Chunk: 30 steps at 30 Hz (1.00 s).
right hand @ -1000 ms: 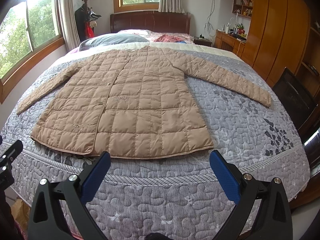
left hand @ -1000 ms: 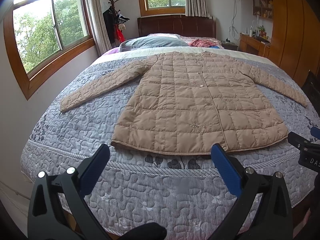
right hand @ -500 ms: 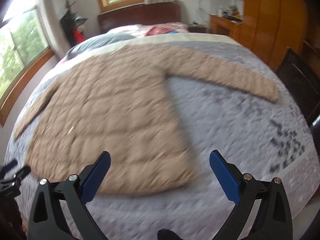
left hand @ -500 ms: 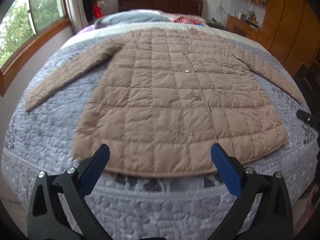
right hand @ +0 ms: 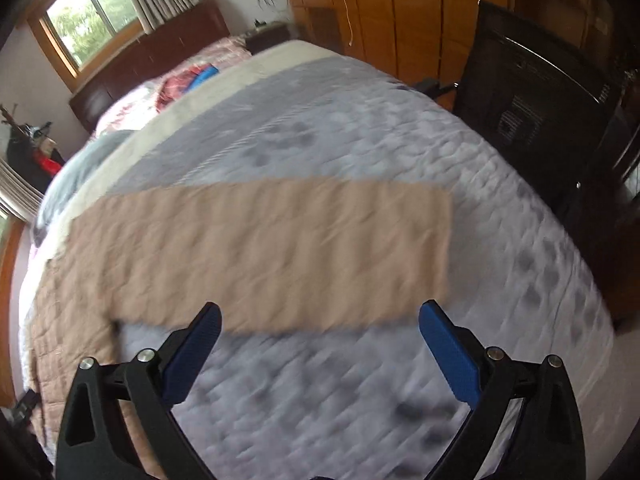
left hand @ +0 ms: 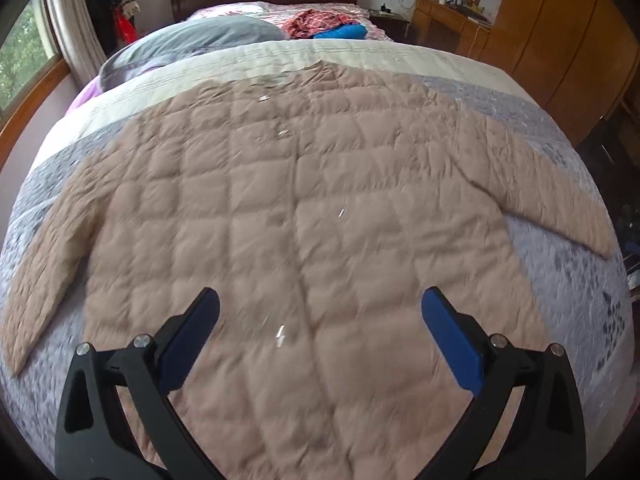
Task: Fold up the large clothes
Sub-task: 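Grasp the sleeve cuff with the right tool and fold it across the coat body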
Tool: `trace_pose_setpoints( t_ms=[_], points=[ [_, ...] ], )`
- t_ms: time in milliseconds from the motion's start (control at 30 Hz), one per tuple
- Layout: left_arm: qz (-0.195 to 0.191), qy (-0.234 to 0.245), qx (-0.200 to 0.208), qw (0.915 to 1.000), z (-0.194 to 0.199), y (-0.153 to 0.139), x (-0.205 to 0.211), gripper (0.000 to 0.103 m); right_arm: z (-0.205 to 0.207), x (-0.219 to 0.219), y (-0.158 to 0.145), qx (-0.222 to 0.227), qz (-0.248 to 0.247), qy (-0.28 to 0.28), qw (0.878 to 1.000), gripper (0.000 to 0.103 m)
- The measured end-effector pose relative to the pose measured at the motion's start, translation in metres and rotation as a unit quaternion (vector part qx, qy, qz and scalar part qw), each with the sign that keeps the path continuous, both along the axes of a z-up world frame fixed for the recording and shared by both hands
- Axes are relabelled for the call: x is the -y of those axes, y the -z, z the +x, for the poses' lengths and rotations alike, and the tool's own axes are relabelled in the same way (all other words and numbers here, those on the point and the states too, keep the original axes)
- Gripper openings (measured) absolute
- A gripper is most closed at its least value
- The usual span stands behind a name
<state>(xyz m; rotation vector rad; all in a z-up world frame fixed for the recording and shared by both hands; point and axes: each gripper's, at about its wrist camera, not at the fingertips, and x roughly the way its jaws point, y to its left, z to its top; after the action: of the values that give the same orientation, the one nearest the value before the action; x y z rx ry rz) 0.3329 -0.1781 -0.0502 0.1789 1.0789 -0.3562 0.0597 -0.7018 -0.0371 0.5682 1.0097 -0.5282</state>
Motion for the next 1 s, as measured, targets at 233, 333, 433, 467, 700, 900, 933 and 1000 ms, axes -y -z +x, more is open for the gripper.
trace_pose_setpoints(
  t_ms=[233,333,433,467,700,900,933,1000],
  points=[
    [0.004,0.003,-0.055,0.9985,0.063,0.033,0.045,0.099,0.007,0.073,0.043,0.01,0.084,0.024,0.996,0.099],
    [-0.017,-0.013,-0.061,0.9979,0.079,0.041,0.044,0.099,0.007,0.085,0.055,0.016,0.108,0.023,0.994,0.092],
    [-0.034,-0.036,-0.067,0.9965,0.092,0.049,0.04,0.097,0.005,0.086,0.061,0.02,0.118,0.022,0.993,0.087],
    [-0.039,-0.04,-0.074,0.9957,0.095,0.052,0.036,0.093,0.005,0.086,0.062,0.02,0.116,0.025,0.993,0.083],
    [-0.067,-0.051,-0.085,0.9928,0.1,0.06,0.016,0.065,0.006,0.078,0.052,0.02,0.099,0.001,0.995,0.011],
    [-0.088,-0.056,-0.084,0.991,0.1,0.057,0.0,0.046,0.014,0.051,0.012,0.102,0.109,-0.035,0.988,0.01],
    [-0.09,-0.058,-0.084,0.9907,0.1,0.058,-0.002,0.042,0.02,0.041,0.001,0.117,0.105,-0.048,0.986,0.01],
    [-0.102,-0.061,-0.085,0.9892,0.101,0.061,-0.011,0.038,0.034,0.023,-0.012,0.132,0.105,-0.07,0.983,0.01]
  ],
)
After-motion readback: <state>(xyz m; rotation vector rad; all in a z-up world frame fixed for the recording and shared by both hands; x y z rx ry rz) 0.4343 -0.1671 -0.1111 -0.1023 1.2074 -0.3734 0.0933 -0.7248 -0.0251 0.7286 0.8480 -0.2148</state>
